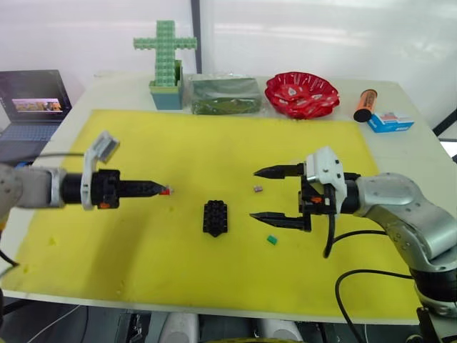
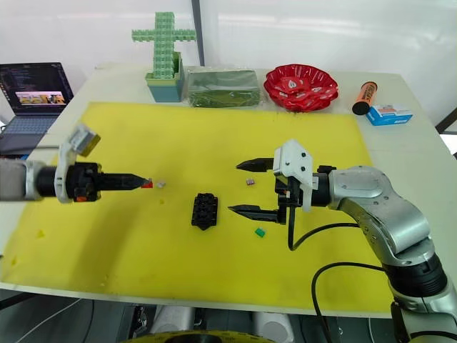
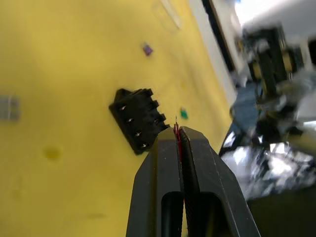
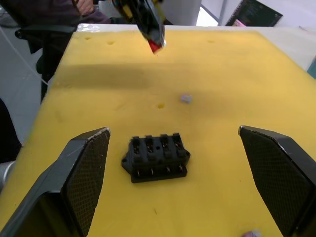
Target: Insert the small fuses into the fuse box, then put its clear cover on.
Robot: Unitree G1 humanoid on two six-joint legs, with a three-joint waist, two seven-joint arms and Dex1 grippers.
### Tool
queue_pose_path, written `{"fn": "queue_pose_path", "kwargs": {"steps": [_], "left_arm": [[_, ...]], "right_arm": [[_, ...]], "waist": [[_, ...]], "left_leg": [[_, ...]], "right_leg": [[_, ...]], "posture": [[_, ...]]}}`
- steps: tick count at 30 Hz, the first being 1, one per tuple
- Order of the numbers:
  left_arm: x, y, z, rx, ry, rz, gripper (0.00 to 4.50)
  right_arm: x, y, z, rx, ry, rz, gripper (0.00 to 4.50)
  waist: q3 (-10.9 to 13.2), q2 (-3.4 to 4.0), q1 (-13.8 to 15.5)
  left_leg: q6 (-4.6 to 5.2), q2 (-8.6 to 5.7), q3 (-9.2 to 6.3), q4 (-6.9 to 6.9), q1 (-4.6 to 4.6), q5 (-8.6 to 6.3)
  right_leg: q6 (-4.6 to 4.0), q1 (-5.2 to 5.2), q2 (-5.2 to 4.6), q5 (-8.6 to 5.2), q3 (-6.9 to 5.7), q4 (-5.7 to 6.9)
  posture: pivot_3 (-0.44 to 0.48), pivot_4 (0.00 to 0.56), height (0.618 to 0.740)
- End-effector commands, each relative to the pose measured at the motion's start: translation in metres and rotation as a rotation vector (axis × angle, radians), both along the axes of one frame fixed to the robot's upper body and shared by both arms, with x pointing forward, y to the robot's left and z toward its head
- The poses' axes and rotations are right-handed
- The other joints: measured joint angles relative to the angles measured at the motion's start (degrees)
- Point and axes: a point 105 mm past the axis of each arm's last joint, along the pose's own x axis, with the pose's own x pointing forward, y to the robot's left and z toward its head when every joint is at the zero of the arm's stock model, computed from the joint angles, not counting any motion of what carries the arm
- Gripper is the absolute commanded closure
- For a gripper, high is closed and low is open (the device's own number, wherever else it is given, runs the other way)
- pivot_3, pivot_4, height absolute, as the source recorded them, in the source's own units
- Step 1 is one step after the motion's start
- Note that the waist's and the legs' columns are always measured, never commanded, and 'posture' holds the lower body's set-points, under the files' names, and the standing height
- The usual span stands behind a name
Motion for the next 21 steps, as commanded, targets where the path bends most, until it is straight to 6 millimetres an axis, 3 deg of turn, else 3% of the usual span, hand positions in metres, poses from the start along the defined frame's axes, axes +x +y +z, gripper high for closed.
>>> {"fn": "queue_pose_path", "kwargs": {"steps": [1, 5, 7, 10, 13, 16, 19, 21], "left_arm": [[0.002, 0.006, -0.019, 0.34, -0.147, -0.388, 4.46], [0.031, 0.017, -0.025, 0.88, -0.465, -0.898, 4.46], [0.042, 0.022, -0.021, 1.01, -0.544, -1.085, 4.46], [0.046, -0.015, 0.0, 1.067, -0.741, -1.45, 4.46], [0.041, -0.006, 0.005, 1.164, -0.791, -1.857, 4.46], [0.041, -0.011, 0.001, 1.145, -0.821, -2.001, 4.46], [0.044, -0.026, -0.007, 1.105, -0.872, -2.031, 4.46], [0.038, -0.027, -0.014, 1.069, -0.834, -2.036, 4.46]], "right_arm": [[0.0, -0.002, 0.006, 0.0, -0.047, 0.023, 0.0], [0.002, -0.001, 0.001, 0.004, -0.052, 0.025, 0.0], [0.002, -0.001, 0.0, 0.008, -0.052, 0.024, 0.0], [-0.002, -0.001, -0.007, -0.005, -0.052, 0.018, 0.0], [-0.005, 0.001, -0.006, 0.008, -0.052, 0.008, 0.0], [-0.007, 0.004, -0.005, 0.005, -0.058, 0.009, 0.0], [-0.007, 0.005, -0.004, 0.006, -0.056, 0.008, 0.0], [-0.007, 0.005, -0.004, 0.007, -0.054, 0.006, 0.0]], "waist": [[0.02, -0.09, 0.18], [0.17, -0.35, 0.53], [0.18, -0.33, 0.65], [0.41, -0.61, 0.84], [0.62, -0.42, 0.96], [0.6, -0.36, 0.01], [0.61, -0.37, 0.1], [0.66, -0.44, 0.11]], "left_leg": [[0.0, 0.01, 0.09, 0.05, -0.15, 0.0], [-0.05, 0.23, -0.28, 0.25, -0.79, 0.05], [-0.05, 0.31, -0.31, 0.27, -0.76, 0.05], [-0.02, 0.45, -0.34, 0.35, -0.76, 0.04], [0.13, 0.64, -0.43, 0.7, -0.88, -0.05], [0.17, 0.69, -0.44, 0.75, -0.72, -0.07], [0.18, 0.86, -0.43, 1.04, -0.69, -0.07], [0.21, 0.9, -0.44, 1.12, -0.72, -0.04]], "right_leg": [[0.03, -0.1, 0.12, 0.0, -0.06, 0.02], [0.45, -0.57, 0.51, 0.16, -0.07, 0.13], [0.47, -0.49, 0.59, 0.16, -0.03, 0.09], [0.52, -0.45, 0.71, 0.17, 0.0, 0.12], [0.59, -0.4, 0.84, 0.21, 0.03, 0.13], [0.71, -0.33, 0.91, 0.28, 0.16, 0.19], [0.71, -0.24, 1.1, 0.28, 0.06, 0.4], [0.75, -0.22, 1.11, 0.31, 0.03, 0.47]], "posture": [[0.0, 0.15, 0.74], [0.0, 0.15, 0.74], [0.0, 0.15, 0.74], [0.0, 0.15, 0.74], [0.0, 0.15, 0.74], [0.0, 0.15, 0.74], [0.0, 0.15, 0.74], [0.0, 0.15, 0.74]]}}
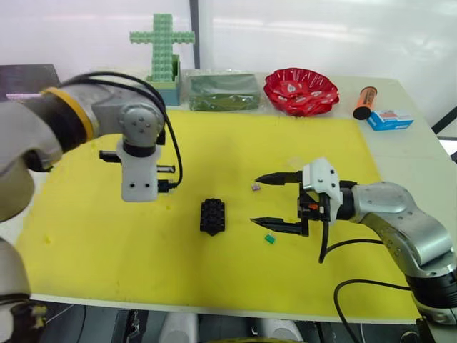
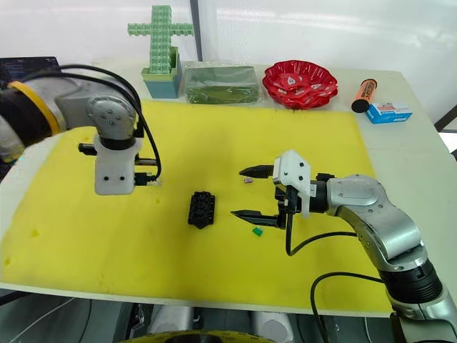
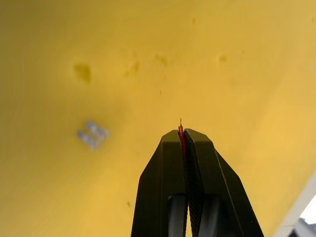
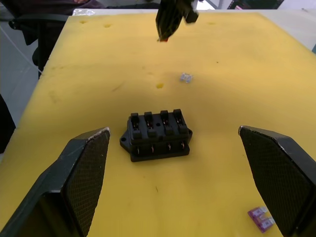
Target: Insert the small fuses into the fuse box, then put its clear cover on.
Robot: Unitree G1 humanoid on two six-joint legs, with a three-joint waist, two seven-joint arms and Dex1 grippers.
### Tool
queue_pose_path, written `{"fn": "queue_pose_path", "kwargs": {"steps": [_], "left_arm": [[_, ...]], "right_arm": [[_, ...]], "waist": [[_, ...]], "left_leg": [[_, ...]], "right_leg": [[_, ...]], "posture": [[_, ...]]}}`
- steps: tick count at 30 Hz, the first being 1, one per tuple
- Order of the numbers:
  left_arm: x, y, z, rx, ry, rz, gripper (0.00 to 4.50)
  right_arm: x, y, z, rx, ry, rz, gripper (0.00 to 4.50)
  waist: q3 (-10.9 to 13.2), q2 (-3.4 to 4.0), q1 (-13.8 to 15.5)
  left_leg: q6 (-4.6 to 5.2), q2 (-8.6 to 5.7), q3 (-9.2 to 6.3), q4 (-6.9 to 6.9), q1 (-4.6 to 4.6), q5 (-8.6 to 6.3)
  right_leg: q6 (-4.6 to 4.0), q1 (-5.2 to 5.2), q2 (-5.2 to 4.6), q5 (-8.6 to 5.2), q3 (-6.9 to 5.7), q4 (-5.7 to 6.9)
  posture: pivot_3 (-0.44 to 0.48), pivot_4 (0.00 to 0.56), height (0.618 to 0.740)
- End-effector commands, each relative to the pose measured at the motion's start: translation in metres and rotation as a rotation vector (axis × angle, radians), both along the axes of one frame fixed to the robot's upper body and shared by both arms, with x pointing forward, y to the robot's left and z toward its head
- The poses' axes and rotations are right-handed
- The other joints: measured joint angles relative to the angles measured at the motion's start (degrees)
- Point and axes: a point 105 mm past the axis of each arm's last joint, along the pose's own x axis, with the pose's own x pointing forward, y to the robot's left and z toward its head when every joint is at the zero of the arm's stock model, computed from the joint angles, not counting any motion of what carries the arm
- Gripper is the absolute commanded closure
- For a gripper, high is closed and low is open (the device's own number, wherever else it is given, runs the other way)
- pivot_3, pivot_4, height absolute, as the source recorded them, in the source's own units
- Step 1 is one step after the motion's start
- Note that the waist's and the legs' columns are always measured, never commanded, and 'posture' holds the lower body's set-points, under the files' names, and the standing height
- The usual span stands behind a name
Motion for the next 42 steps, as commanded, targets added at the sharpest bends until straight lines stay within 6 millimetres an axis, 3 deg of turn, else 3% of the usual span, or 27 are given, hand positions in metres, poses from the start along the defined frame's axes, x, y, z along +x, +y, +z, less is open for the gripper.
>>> {"fn": "queue_pose_path", "kwargs": {"steps": [1, 8, 18, 22, 30, 32, 37, 42], "left_arm": [[-0.005, 0.004, 0.005, 0.013, 0.009, 0.031, 4.46], [-0.016, 0.01, -0.021, 0.045, 0.081, 0.016, 4.46], [-0.019, 0.006, -0.03, 0.053, 0.09, -0.047, 4.46], [-0.016, -0.003, -0.027, 0.026, 0.08, -0.061, 3.54], [-0.011, -0.028, -0.013, -0.048, 0.031, -0.098, 0.73], [-0.004, -0.039, -0.002, -0.099, -0.012, -0.087, 0.08], [0.012, -0.047, 0.031, -0.288, -0.1, 0.046, 0.03], [0.019, -0.043, 0.062, -0.537, -0.118, 0.35, 0.03]], "right_arm": [[-0.004, 0.002, 0.01, 0.018, -0.041, 0.017, 0.0], [-0.005, 0.003, 0.011, 0.023, -0.032, 0.019, 0.0], [-0.005, 0.002, 0.013, 0.02, -0.026, 0.013, 0.0], [-0.006, 0.0, 0.012, 0.014, -0.019, 0.008, 0.0], [-0.003, 0.003, 0.016, 0.016, -0.025, 0.02, 0.0], [-0.002, 0.002, 0.016, 0.013, -0.024, 0.021, 0.0], [0.001, 0.002, 0.019, 0.009, -0.027, 0.023, 0.0], [0.003, 0.003, 0.022, 0.011, -0.027, 0.028, 0.0]], "waist": [[0.04, -0.06, -0.09], [0.04, 0.01, -0.13], [0.04, 0.01, -0.02], [0.04, 0.01, 0.02], [0.04, 0.01, -0.07], [0.04, 0.01, -0.07], [0.05, 0.0, -0.13], [0.05, 0.02, -0.38]], "left_leg": [[0.02, 0.0, 0.0, 0.03, -0.01, 0.02], [0.04, -0.02, -0.05, 0.11, 0.06, 0.03], [0.04, -0.05, -0.08, 0.18, 0.07, 0.03], [0.04, -0.04, -0.07, 0.29, 0.06, 0.04], [0.05, -0.04, -0.05, 0.78, 0.06, 0.03], [0.05, -0.04, -0.06, 0.88, 0.07, 0.03], [0.22, -0.05, -0.04, 0.94, 0.06, 0.13], [0.22, -0.02, -0.06, 0.86, 0.06, 0.13]], "right_leg": [[0.04, 0.0, 0.0, 0.03, 0.01, 0.0], [0.19, 0.1, -0.04, 0.13, 0.11, 0.02], [0.2, 0.16, -0.04, 0.13, 0.05, 0.08], [0.19, 0.18, -0.03, 0.13, 0.02, 0.16], [0.19, 0.17, 0.01, 0.12, 0.03, 0.7], [0.18, 0.19, 0.03, 0.12, 0.03, 0.78], [0.17, 0.2, 0.03, 0.13, 0.04, 0.78], [0.18, 0.07, 0.08, 0.13, 0.05, 0.94]], "posture": [[0.0, 0.15, 0.74], [0.0, 0.15, 0.74], [0.0, 0.15, 0.74], [0.0, 0.15, 0.74], [0.0, 0.15, 0.74], [0.0, 0.15, 0.74], [0.0, 0.15, 0.74], [0.0, 0.15, 0.74]]}}
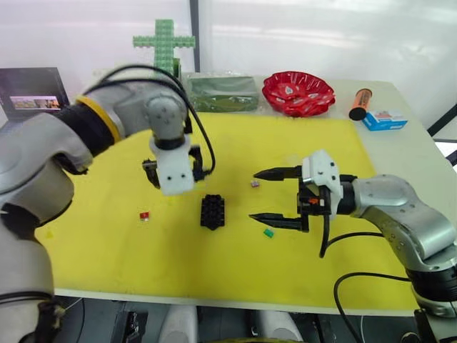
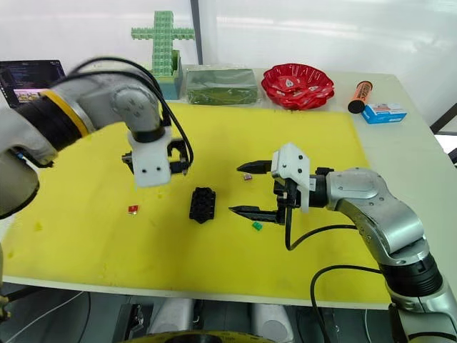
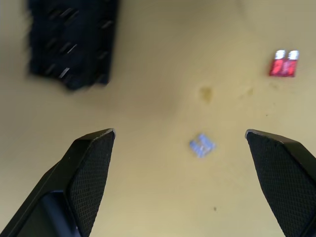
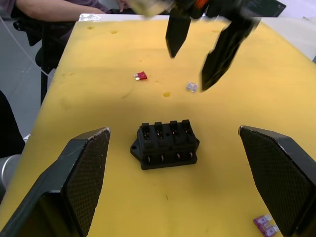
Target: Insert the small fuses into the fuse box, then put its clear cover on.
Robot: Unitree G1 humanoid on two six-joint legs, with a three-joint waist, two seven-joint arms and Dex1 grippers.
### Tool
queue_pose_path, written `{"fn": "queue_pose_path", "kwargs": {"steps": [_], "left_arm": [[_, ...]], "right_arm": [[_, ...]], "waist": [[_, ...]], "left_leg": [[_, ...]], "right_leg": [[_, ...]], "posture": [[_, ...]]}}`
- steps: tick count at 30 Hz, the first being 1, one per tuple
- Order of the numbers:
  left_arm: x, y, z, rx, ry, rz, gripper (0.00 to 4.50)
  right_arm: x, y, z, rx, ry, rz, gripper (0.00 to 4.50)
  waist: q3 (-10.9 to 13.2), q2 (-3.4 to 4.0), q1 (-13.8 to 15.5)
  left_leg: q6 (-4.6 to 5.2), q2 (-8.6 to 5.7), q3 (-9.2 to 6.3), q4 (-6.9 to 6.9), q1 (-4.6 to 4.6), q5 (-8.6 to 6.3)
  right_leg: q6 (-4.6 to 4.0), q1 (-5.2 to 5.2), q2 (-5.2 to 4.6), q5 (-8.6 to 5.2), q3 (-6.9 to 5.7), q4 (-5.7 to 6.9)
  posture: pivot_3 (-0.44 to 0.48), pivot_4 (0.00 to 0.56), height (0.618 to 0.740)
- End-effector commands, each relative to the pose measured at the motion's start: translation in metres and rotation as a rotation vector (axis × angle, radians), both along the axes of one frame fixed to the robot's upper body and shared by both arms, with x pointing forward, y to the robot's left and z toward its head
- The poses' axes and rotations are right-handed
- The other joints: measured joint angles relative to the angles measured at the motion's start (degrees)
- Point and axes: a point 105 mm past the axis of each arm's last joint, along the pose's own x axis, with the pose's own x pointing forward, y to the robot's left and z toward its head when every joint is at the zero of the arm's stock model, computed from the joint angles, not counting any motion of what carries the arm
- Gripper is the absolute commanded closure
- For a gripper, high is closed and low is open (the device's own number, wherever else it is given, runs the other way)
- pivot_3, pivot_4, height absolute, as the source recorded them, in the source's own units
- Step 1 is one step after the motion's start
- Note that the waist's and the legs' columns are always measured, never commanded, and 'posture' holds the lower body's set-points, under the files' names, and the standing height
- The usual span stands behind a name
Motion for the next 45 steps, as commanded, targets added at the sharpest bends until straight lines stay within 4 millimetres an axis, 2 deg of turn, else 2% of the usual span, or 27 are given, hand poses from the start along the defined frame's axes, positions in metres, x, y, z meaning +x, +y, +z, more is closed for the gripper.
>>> {"fn": "queue_pose_path", "kwargs": {"steps": [1, 3, 4, 6, 8, 10, 12, 13, 14, 17, 19, 23, 25, 26, 28, 29, 33, 34, 38, 40, 45], "left_arm": [[0.004, -0.004, 0.032, -0.271, 0.047, 0.259, 0.03], [0.003, -0.005, 0.047, -0.465, 0.166, 0.466, 0.03], [0.003, 0.002, 0.055, -0.574, 0.247, 0.608, 0.03], [0.0, 0.016, 0.063, -0.701, 0.353, 0.769, 0.03], [-0.006, 0.036, 0.075, -0.916, 0.538, 1.015, 0.03], [-0.011, 0.048, 0.08, -1.04, 0.635, 1.152, 0.03], [-0.013, 0.081, 0.064, -1.114, 0.689, 1.446, 0.03], [-0.021, 0.099, 0.052, -1.121, 0.692, 1.565, 0.03], [-0.028, 0.108, 0.045, -1.12, 0.687, 1.635, 0.03], [-0.046, 0.121, 0.055, -1.326, 0.877, 1.679, 0.03], [-0.056, 0.135, 0.062, -1.573, 0.921, 1.626, 0.03], [-0.086, 0.177, 0.017, -1.7, 1.014, 1.976, 0.03], [-0.093, 0.193, -0.003, -1.801, 0.982, 2.096, 0.03], [-0.098, 0.199, -0.009, -1.864, 1.026, 2.127, 0.03], [-0.106, 0.2, -0.024, -1.917, 1.086, 2.174, 0.03], [-0.113, 0.195, -0.031, -1.9, 1.159, 2.174, 0.03], [-0.134, 0.167, -0.033, -1.85, 1.423, 2.091, 0.03], [-0.136, 0.165, -0.035, 1.839, -1.443, -2.083, 0.03], [-0.131, 0.144, -0.064, 1.711, -1.469, -2.069, 0.03], [-0.13, 0.134, -0.071, 1.676, -1.504, -2.066, 0.03], [-0.124, 0.134, -0.086, 1.585, -1.482, -2.071, 0.03]], "right_arm": [[0.0, 0.002, 0.012, 0.017, -0.039, 0.017, 0.0], [0.001, 0.003, 0.014, 0.023, -0.037, 0.017, 0.0], [0.002, 0.003, 0.014, 0.024, -0.037, 0.017, 0.0], [0.002, 0.003, 0.014, 0.025, -0.036, 0.017, 0.0], [0.001, 0.004, 0.015, 0.028, -0.034, 0.023, 0.0], [0.0, 0.004, 0.015, 0.03, -0.032, 0.028, 0.0], [0.001, 0.007, 0.017, 0.063, -0.014, 0.032, 0.0], [0.002, 0.008, 0.017, 0.068, -0.009, 0.037, 0.0], [0.002, 0.009, 0.017, 0.071, -0.007, 0.04, 0.0], [0.002, 0.01, 0.012, 0.062, -0.002, 0.056, 0.0], [0.001, 0.012, 0.011, 0.064, 0.001, 0.071, 0.0], [-0.001, 0.017, 0.01, 0.07, 0.009, 0.108, 0.0], [-0.001, 0.018, 0.01, 0.069, 0.01, 0.121, 0.0], [-0.001, 0.018, 0.01, 0.071, 0.013, 0.126, 0.0], [-0.001, 0.019, 0.009, 0.064, 0.015, 0.14, 0.0], [-0.001, 0.02, 0.009, 0.063, 0.017, 0.144, 0.0], [0.0, 0.02, 0.009, 0.061, 0.022, 0.152, 0.0], [0.0, 0.02, 0.009, 0.063, 0.024, 0.152, 0.0], [0.003, 0.02, 0.006, 0.064, 0.025, 0.139, 0.0], [0.002, 0.019, 0.005, 0.059, 0.022, 0.136, 0.0], [0.0, 0.016, 0.006, 0.051, 0.02, 0.13, 0.0]], "waist": [[0.01, 0.03, 0.1], [0.03, 0.05, 0.1], [0.04, 0.07, 0.07], [0.04, 0.07, -0.08], [0.05, 0.1, -0.6], [0.06, 0.1, -0.96], [0.04, 0.13, -1.2], [0.04, 0.13, -1.29], [0.04, 0.13, -1.55], [0.07, 0.01, -1.31], [0.08, -0.05, -0.44], [0.08, 0.0, -0.1], [0.08, 0.01, 0.1], [0.07, -0.04, 0.29], [0.01, -0.19, 0.52], [-0.02, -0.25, 0.47], [-0.08, -0.38, -0.01], [-0.07, -0.35, 0.02], [-0.29, 0.01, 0.48], [-0.32, 0.14, 0.38], [-0.41, -0.02, 0.08]], "left_leg": [[0.0, 0.01, -0.01, 0.0, 0.0, 0.0], [0.01, 0.04, -0.03, -0.01, -0.02, -0.01], [0.01, 0.05, -0.03, -0.01, -0.03, -0.01], [0.01, 0.05, -0.03, 0.01, -0.03, -0.01], [0.01, 0.05, -0.04, -0.01, -0.01, -0.01], [0.01, 0.08, -0.11, -0.02, 0.0, -0.01], [0.01, 0.1, -0.15, -0.01, 0.0, -0.01], [0.01, 0.11, -0.18, -0.02, 0.06, -0.01], [0.01, 0.09, -0.18, -0.01, 0.09, -0.01], [0.01, 0.16, -0.09, -0.03, 0.19, -0.01], [0.0, 0.2, -0.18, -0.01, 0.13, 0.0], [-0.02, 0.15, -0.05, -0.02, 0.47, 0.0], [-0.02, 0.13, 0.02, -0.18, 0.88, -0.01], [-0.03, 0.12, -0.05, -0.21, 1.0, -0.01], [-0.04, 0.13, -0.17, -0.18, 1.0, 0.0], [-0.05, 0.14, -0.21, -0.17, 1.0, 0.0], [-0.12, 0.09, -0.14, -0.2, 0.98, -0.02], [-0.15, 0.07, -0.02, -0.29, 0.99, -0.04], [-0.49, 0.02, 0.38, -0.89, 0.98, -0.03], [-0.48, 0.01, 0.69, -0.99, 0.97, -0.02], [-0.29, 0.05, 0.96, -1.12, 0.9, 0.1]], "right_leg": [[0.0, -0.01, 0.03, -0.01, -0.01, 0.01], [0.0, -0.04, 0.05, -0.01, -0.03, 0.02], [0.0, -0.03, 0.04, -0.01, -0.03, 0.03], [0.01, -0.04, 0.03, -0.01, -0.04, 0.04], [0.01, -0.06, 0.03, -0.01, -0.01, 0.04], [0.02, -0.1, 0.04, -0.02, -0.01, 0.13], [0.02, -0.09, 0.04, -0.02, -0.05, 0.16], [0.02, -0.05, 0.01, -0.02, -0.03, 0.18], [0.02, -0.03, 0.01, -0.02, -0.03, 0.21], [0.01, -0.06, -0.06, -0.02, 0.02, 0.33], [0.0, -0.03, -0.1, -0.01, -0.08, 0.32], [-0.05, 0.18, -0.39, 0.02, -0.06, 0.25], [-0.05, 0.39, -0.43, 0.02, -0.02, 0.1], [-0.06, 0.52, -0.43, 0.01, -0.05, 0.06], [-0.06, 0.54, -0.44, 0.02, -0.14, 0.06], [-0.08, 0.55, -0.53, 0.03, -0.15, 0.05], [-0.3, 0.55, -1.03, 0.04, -0.15, -0.03], [-0.45, 0.55, -1.22, 0.03, -0.18, -0.1], [-0.73, 0.34, -1.57, 0.14, -0.24, -0.5], [-0.73, 0.33, -1.76, 0.13, -0.3, -0.6], [-0.73, 0.23, -1.77, 0.14, -0.33, -0.92]], "posture": [[0.0, 0.15, 0.74], [0.0, 0.15, 0.74], [0.0, 0.15, 0.74], [0.0, 0.15, 0.74], [0.0, 0.15, 0.74], [0.0, 0.15, 0.74], [0.0, 0.15, 0.74], [0.0, 0.15, 0.74], [0.0, 0.15, 0.74], [0.0, 0.15, 0.74], [0.0, 0.15, 0.74], [0.0, 0.15, 0.74], [0.0, 0.15, 0.74], [0.0, 0.15, 0.74], [0.0, 0.15, 0.74], [0.0, 0.15, 0.74], [0.0, 0.15, 0.74], [0.0, 0.15, 0.74], [0.0, 0.15, 0.74], [0.0, 0.15, 0.74], [0.0, 0.15, 0.74]]}}
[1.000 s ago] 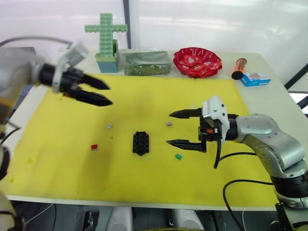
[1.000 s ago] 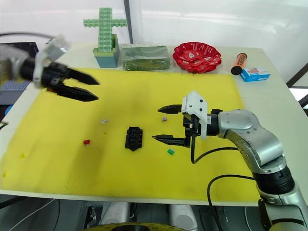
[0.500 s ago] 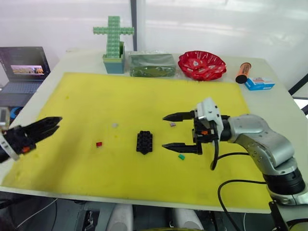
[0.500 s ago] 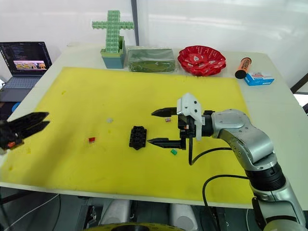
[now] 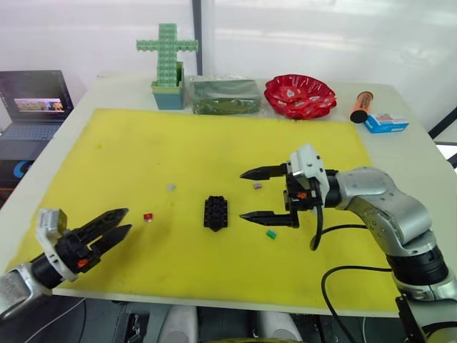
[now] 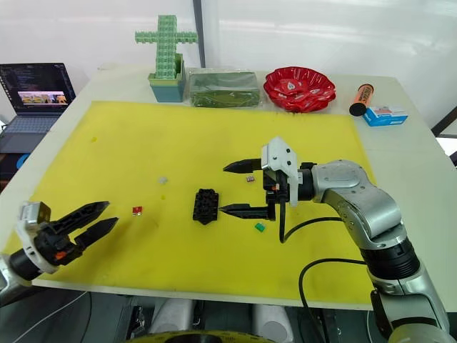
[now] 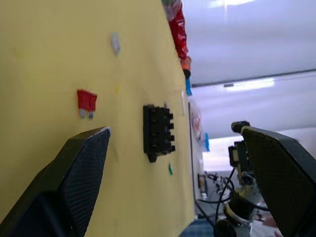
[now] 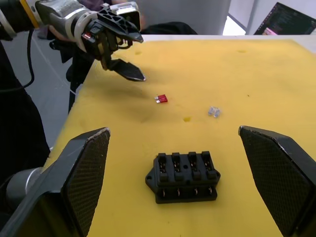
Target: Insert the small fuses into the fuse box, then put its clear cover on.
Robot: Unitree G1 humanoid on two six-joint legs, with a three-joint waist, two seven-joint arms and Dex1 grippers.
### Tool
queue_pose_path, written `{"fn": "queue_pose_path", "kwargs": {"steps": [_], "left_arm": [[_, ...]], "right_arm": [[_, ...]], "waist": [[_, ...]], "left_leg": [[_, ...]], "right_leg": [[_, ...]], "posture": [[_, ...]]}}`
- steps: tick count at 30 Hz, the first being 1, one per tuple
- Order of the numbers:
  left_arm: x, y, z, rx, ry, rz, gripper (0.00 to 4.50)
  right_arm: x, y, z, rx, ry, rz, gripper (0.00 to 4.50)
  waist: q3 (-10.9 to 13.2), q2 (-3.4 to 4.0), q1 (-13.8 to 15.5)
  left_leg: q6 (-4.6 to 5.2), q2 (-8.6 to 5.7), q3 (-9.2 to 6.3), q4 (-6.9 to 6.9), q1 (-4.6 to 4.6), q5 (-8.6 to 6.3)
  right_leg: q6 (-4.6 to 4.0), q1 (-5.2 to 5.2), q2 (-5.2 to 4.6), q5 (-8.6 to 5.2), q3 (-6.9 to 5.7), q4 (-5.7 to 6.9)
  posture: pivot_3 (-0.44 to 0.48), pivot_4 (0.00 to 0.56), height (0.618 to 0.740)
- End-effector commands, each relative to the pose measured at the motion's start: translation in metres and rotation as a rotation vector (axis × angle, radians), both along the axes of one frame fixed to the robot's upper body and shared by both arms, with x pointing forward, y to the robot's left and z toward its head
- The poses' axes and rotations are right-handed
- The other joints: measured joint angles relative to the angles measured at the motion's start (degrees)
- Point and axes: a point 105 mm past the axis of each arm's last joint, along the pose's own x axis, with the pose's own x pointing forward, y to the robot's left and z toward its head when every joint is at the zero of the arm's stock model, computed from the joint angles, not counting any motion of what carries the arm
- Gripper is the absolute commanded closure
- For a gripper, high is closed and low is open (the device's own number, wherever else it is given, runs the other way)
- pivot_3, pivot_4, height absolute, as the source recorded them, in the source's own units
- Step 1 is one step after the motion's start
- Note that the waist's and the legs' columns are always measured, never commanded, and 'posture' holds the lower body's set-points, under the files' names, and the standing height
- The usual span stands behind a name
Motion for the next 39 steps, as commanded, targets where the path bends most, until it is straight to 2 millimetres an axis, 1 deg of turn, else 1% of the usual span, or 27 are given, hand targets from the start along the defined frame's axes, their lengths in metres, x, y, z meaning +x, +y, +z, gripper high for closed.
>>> {"fn": "queue_pose_path", "kwargs": {"steps": [1, 3, 8, 12, 15, 17, 21, 25, 28, 35, 37, 39], "left_arm": [[0.005, 0.003, -0.001, -0.022, 0.01, 0.025, 0.03], [0.009, -0.001, -0.003, -0.025, 0.018, 0.02, 0.03], [0.013, -0.013, -0.002, 0.0, 0.006, 0.008, 0.03], [0.017, -0.015, -0.011, 0.001, 0.048, 0.033, 0.03], [0.015, -0.019, -0.014, 0.01, 0.065, 0.002, 0.03], [0.014, -0.018, -0.015, 0.012, 0.074, 0.004, 0.03], [0.018, -0.007, -0.012, 0.005, 0.068, 0.033, 0.03], [0.013, 0.001, -0.01, 0.002, 0.084, -0.009, 0.03], [0.02, 0.006, -0.011, 0.008, 0.115, -0.023, 0.03], [0.034, 0.01, -0.008, 0.005, 0.148, -0.056, 0.03], [0.036, 0.006, -0.011, 0.0, 0.17, -0.09, 0.03], [0.033, 0.0, -0.015, 0.015, 0.196, -0.125, 0.03]], "right_arm": [[-0.004, -0.001, 0.008, 0.005, -0.038, 0.007, 0.0], [-0.003, -0.002, 0.008, 0.004, -0.041, 0.0, 0.0], [-0.005, -0.006, 0.006, -0.004, -0.039, -0.014, 0.0], [-0.005, -0.009, 0.006, -0.011, -0.043, -0.022, 0.0], [-0.004, -0.009, 0.008, -0.013, -0.048, -0.026, 0.0], [-0.003, -0.01, 0.009, -0.014, -0.05, -0.027, 0.0], [-0.004, -0.01, 0.012, -0.015, -0.049, -0.029, 0.0], [-0.005, -0.007, 0.011, -0.014, -0.045, -0.026, 0.0], [-0.006, -0.005, 0.01, -0.011, -0.045, -0.024, 0.0], [-0.008, -0.006, 0.009, -0.01, -0.048, -0.032, 0.0], [-0.007, -0.006, 0.011, -0.009, -0.051, -0.036, 0.0], [-0.008, -0.006, 0.013, -0.009, -0.054, -0.037, 0.0]], "waist": [[0.0, 0.0, -0.09], [-0.01, 0.0, -0.05], [-0.01, -0.01, 0.03], [-0.01, -0.01, 0.1], [-0.01, -0.01, 0.09], [-0.01, -0.01, 0.1], [0.0, 0.0, 0.11], [0.0, 0.0, -0.03], [0.01, 0.01, 0.03], [0.01, 0.0, 0.17], [0.01, -0.01, 0.15], [0.01, -0.01, 0.1]], "left_leg": [[0.03, 0.0, 0.07, -0.03, 0.0, -0.02], [0.09, -0.01, 0.26, -0.13, -0.05, -0.04], [0.1, -0.03, 0.33, -0.23, -0.06, -0.04], [0.1, -0.05, 0.35, -0.21, -0.04, -0.04], [0.1, -0.05, 0.35, -0.19, -0.02, -0.03], [0.11, -0.06, 0.35, -0.2, -0.02, -0.03], [0.11, -0.06, 0.35, -0.2, -0.02, -0.03], [0.11, -0.05, 0.34, -0.21, -0.01, -0.03], [0.11, -0.03, 0.34, -0.22, -0.01, -0.03], [0.11, -0.04, 0.34, -0.22, -0.02, -0.03], [0.11, -0.05, 0.34, -0.23, -0.03, -0.03], [0.11, -0.06, 0.34, -0.23, -0.03, -0.03]], "right_leg": [[0.0, 0.0, -0.02, 0.0, 0.0, -0.04], [0.02, 0.02, -0.12, 0.01, -0.01, -0.07], [0.02, -0.02, -0.17, 0.01, -0.07, -0.11], [0.02, 0.02, -0.2, 0.01, -0.08, -0.12], [0.02, 0.06, -0.19, 0.01, -0.09, -0.12], [0.02, 0.05, -0.19, 0.01, -0.09, -0.12], [0.02, 0.03, -0.19, 0.01, -0.11, -0.14], [0.02, -0.02, -0.15, 0.01, -0.13, -0.14], [0.02, -0.12, -0.12, 0.0, -0.14, -0.14], [0.02, -0.21, -0.14, 0.0, -0.14, -0.13], [0.02, -0.22, -0.17, 0.01, -0.14, -0.14], [0.02, -0.22, -0.19, 0.01, -0.14, -0.14]], "posture": [[0.0, 0.15, 0.74], [0.0, 0.15, 0.74], [0.0, 0.15, 0.74], [0.0, 0.15, 0.74], [0.0, 0.15, 0.74], [0.0, 0.15, 0.74], [0.0, 0.15, 0.74], [0.0, 0.15, 0.74], [0.0, 0.15, 0.74], [0.0, 0.15, 0.74], [0.0, 0.15, 0.74], [0.0, 0.15, 0.74]]}}
